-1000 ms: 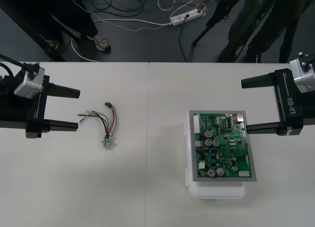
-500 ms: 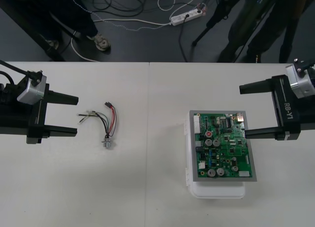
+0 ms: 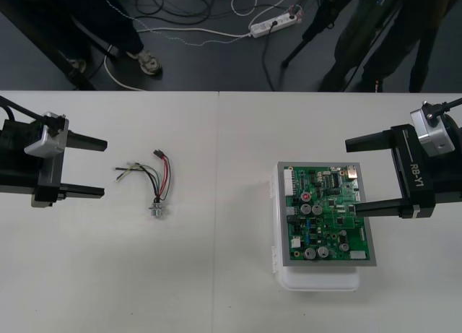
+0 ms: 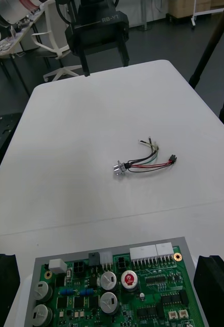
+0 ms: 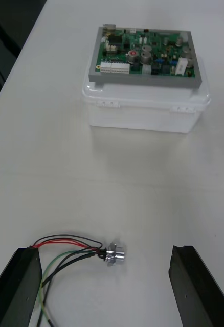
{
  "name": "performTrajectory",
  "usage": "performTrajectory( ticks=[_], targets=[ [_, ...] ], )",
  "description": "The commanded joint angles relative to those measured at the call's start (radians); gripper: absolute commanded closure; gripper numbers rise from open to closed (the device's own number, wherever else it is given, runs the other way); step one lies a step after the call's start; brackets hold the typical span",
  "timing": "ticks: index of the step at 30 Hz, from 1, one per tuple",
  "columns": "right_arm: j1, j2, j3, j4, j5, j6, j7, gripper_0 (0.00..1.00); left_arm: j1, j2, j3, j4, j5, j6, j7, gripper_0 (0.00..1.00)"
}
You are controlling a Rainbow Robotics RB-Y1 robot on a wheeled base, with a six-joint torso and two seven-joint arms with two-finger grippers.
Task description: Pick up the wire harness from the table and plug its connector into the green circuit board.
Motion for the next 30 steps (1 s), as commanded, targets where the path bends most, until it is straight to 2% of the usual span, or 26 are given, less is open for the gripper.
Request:
performTrajectory(
  ticks=[1, 14, 26, 30],
  targets=[
    [0.007, 0.054, 0.015, -0.006, -0.024, -0.004, -0.027, 0.00, -0.056, 0.096, -0.047, 0.000, -0.026, -0.031, -0.152, 0.27],
    [0.005, 0.157, 0.012, -0.006, -0.025, -0.004, -0.028, 0.00, -0.141, 0.226, -0.194, -0.001, -0.103, -0.028, -0.448, 0.27],
    [0.004, 0.230, 0.015, -0.006, -0.025, -0.004, -0.039, 0.00, -0.217, 0.349, -0.389, -0.009, -0.153, 0.120, -0.768, 0.27],
    [0.004, 0.241, 0.029, -0.006, -0.025, -0.004, -0.039, 0.00, -0.246, 0.361, -0.443, -0.053, -0.241, 0.147, -0.903, 0.27]
  ],
)
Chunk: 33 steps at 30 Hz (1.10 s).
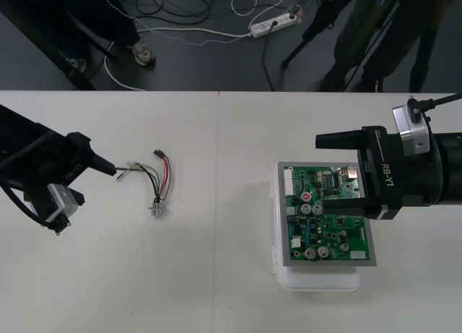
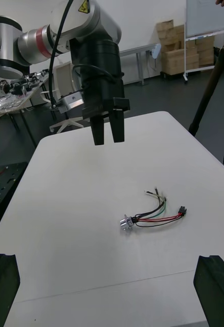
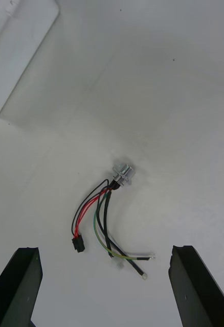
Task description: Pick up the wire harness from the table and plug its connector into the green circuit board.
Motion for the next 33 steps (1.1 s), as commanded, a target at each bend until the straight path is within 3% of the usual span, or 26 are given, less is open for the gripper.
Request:
performTrajectory(
  ticks=[1, 11, 23, 33],
  targets=[
    [0.004, 0.024, 0.036, -0.008, -0.017, -0.004, -0.037, 0.00, -0.073, 0.063, -0.072, -0.067, -0.101, 0.096, -0.158, 0.27],
    [0.000, 0.044, 0.049, -0.008, -0.034, -0.004, -0.024, 0.00, -0.152, 0.112, -0.257, -0.110, -0.220, 0.211, -0.429, 0.26],
    [-0.001, 0.146, 0.058, -0.006, -0.031, -0.004, 0.027, 0.00, -0.276, 0.147, -0.494, -0.107, -0.309, 0.296, -0.808, 0.27],
    [-0.001, 0.177, 0.069, 0.064, -0.022, -0.004, 0.245, 0.00, -0.388, 0.156, -0.693, -0.109, -0.441, 0.394, -1.110, 0.27]
  ],
)
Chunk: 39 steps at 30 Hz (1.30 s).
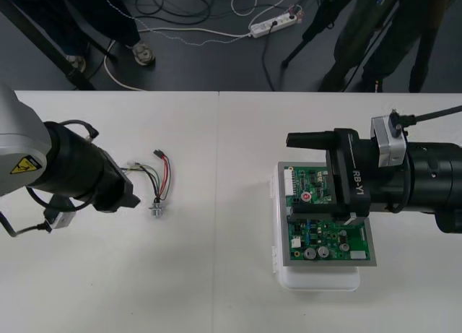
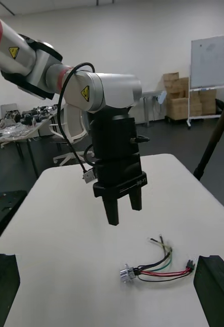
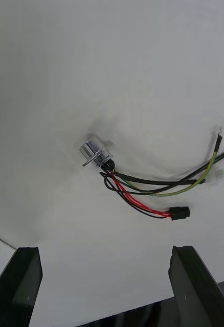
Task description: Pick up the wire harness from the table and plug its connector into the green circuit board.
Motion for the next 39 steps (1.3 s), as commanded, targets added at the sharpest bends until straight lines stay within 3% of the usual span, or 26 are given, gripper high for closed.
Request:
performTrajectory(
  ticks=[1, 12, 27, 34, 39],
  targets=[
    [-0.003, 0.018, 0.024, 0.020, -0.006, -0.004, 0.081, 0.00, -0.108, 0.048, -0.101, -0.023, -0.059, 0.097, -0.104, 0.27],
    [-0.015, 0.032, 0.024, 0.051, -0.006, 0.002, 0.138, 0.00, -0.283, 0.062, -0.410, -0.037, -0.272, 0.244, -0.463, 0.27],
    [-0.076, 0.092, 0.017, 0.114, 0.048, 0.002, 0.179, 0.00, -0.504, 0.028, -0.733, 0.003, -0.381, 0.289, -0.938, 0.27],
    [-0.112, 0.066, 0.001, 0.132, 0.044, 0.010, 0.167, 0.00, -0.603, -0.041, -0.920, 0.080, -0.510, 0.359, -1.033, 0.27],
    [-0.128, 0.001, 0.000, 0.138, 0.011, 0.039, 0.156, 0.00, -0.611, -0.092, -0.960, 0.117, -0.551, 0.361, -1.035, 0.27]
  ],
)
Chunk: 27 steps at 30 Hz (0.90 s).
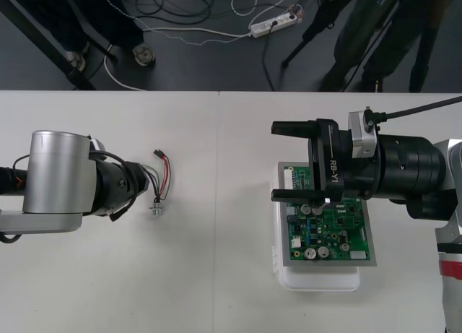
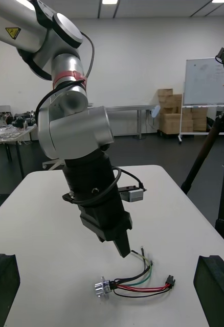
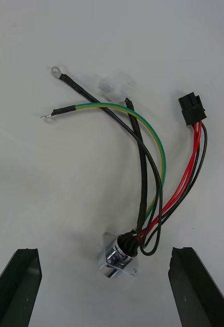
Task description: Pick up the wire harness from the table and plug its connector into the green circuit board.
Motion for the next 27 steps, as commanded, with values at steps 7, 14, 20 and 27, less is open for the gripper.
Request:
performTrajectory(
  ticks=[7, 14, 20, 27],
  targets=[
    [-0.101, -0.126, -0.016, 0.089, -0.077, 0.019, 0.011, 0.00, -0.055, -0.120, -0.080, 0.067, -0.088, 0.062, -0.009, 0.27],
    [-0.127, -0.166, -0.039, 0.118, -0.083, 0.012, 0.007, 0.00, -0.055, -0.182, -0.118, 0.088, -0.099, 0.061, -0.017, 0.27],
    [-0.118, -0.205, -0.042, 0.132, -0.126, -0.007, -0.010, 0.00, -0.055, -0.221, -0.137, 0.091, -0.096, 0.056, -0.012, 0.27],
    [-0.088, -0.235, -0.062, 0.151, -0.178, -0.014, -0.022, 0.00, -0.054, -0.264, -0.153, 0.119, -0.096, 0.056, -0.003, 0.27]
  ],
)
